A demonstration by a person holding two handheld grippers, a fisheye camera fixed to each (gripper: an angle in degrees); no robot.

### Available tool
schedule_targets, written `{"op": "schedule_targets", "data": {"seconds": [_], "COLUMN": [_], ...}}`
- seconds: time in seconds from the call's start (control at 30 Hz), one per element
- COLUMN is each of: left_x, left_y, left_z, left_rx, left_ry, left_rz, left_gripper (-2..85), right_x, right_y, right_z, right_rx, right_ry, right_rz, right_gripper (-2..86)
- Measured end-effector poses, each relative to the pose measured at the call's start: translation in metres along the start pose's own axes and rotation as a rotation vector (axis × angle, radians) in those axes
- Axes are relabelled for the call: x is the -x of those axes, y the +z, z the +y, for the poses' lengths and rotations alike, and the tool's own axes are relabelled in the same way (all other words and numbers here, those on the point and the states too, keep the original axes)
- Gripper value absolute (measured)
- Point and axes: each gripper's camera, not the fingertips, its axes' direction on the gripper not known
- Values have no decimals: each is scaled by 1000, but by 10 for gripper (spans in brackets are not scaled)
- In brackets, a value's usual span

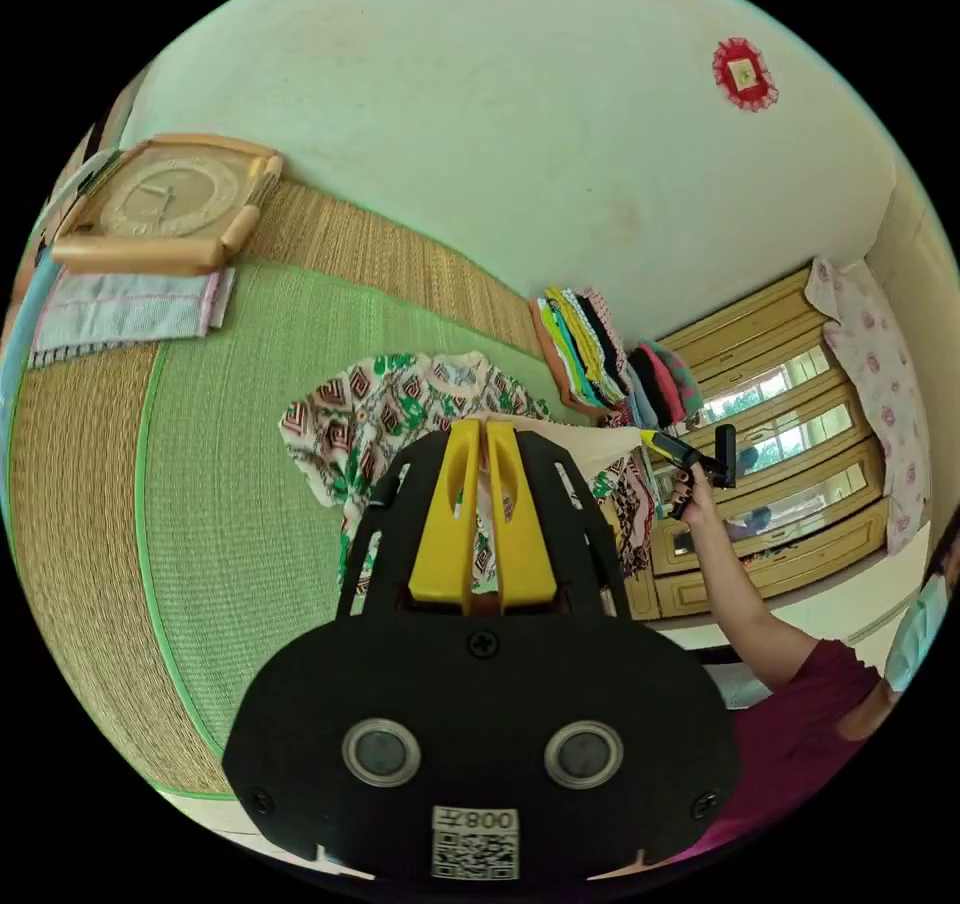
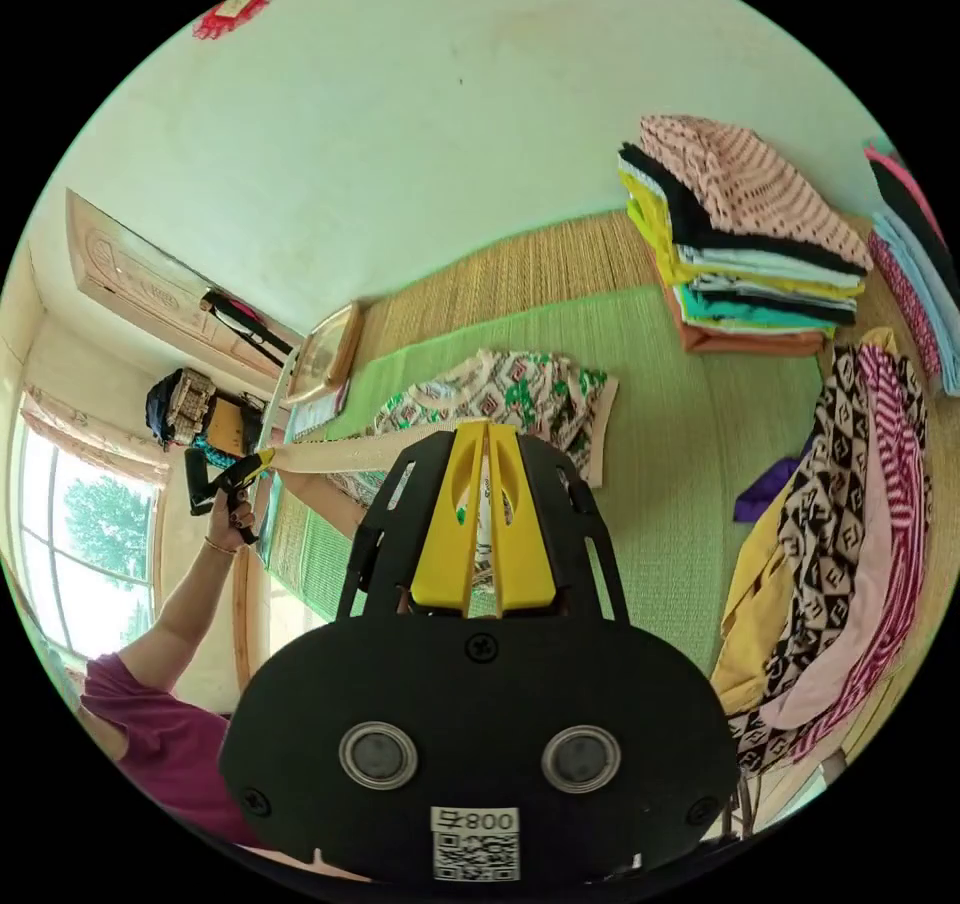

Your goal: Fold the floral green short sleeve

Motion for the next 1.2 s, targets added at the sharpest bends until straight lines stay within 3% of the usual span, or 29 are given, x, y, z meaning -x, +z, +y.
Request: {"op": "schedule_targets", "data": {"seconds": [0.2, 0.37, 0.5, 0.7, 0.97, 1.03, 1.2], "left_x": [-125, -183, -184, -126, 21, 65, 109], "left_y": [-113, -195, -230, -230, -141, -116, -106], "left_z": [-86, -54, 10, 125, 249, 279, 307], "left_rx": [-226, -311, -263, -106, 184, 234, 220], "left_ry": [276, 425, 451, 328, -46, -186, -290], "left_rz": [40, 56, 86, 84, -20, -21, -18], "left_gripper": [9, 10, 9, 9, 9, 9, 10], "right_x": [108, 141, 133, 88, -13, -32, -58], "right_y": [-153, -248, -263, -219, -42, -4, 51], "right_z": [-85, -47, 7, 110, 203, 213, 228], "right_rx": [-295, -468, -455, -225, 236, 300, 360], "right_ry": [-233, -339, -374, -341, -49, 15, 94], "right_rz": [37, -83, -126, -215, -190, -192, -199], "right_gripper": [2, 2, 2, 2, 2, 3, 5]}}
